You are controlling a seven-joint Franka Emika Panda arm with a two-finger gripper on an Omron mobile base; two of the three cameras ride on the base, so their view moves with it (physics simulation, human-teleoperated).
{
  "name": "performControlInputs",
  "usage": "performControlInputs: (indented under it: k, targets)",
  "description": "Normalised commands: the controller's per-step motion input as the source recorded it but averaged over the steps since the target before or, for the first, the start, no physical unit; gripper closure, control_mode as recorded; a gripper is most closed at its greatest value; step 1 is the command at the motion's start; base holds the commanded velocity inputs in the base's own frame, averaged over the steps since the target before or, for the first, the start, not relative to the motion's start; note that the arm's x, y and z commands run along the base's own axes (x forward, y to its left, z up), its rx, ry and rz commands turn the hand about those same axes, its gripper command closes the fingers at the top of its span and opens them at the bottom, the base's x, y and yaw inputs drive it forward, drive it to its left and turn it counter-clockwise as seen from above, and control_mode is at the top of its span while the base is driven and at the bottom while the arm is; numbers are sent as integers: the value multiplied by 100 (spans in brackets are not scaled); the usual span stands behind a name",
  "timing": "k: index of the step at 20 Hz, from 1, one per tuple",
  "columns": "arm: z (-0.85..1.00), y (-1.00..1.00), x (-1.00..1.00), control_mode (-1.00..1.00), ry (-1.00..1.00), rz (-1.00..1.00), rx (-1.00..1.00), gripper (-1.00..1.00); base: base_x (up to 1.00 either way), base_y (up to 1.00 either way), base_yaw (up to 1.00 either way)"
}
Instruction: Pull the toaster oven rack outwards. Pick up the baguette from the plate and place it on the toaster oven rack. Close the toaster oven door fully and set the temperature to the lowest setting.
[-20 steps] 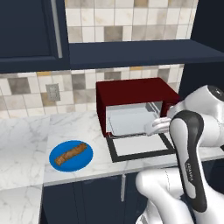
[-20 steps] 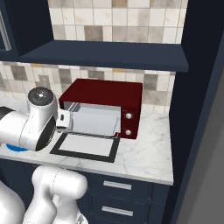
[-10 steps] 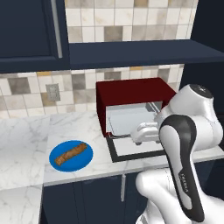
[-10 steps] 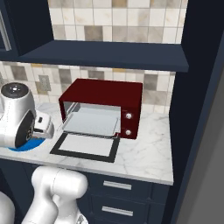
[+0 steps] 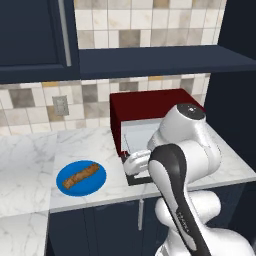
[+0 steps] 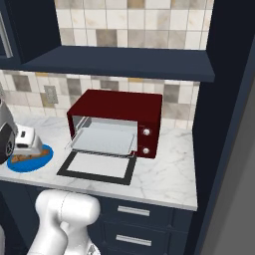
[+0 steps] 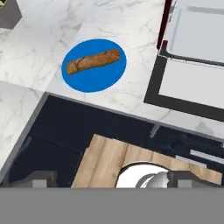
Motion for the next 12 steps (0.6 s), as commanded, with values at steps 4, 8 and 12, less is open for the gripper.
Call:
performControlInputs:
  k: [4,8,12]
  targets:
    - [-19,69,34,-100,0,29,-21,-100,0,0,0]
    - [-19,40,51,-100,0,47,-16,-100,0,0,0]
    - [-21,24,51,-100,0,51,-13,-100,0,0,0]
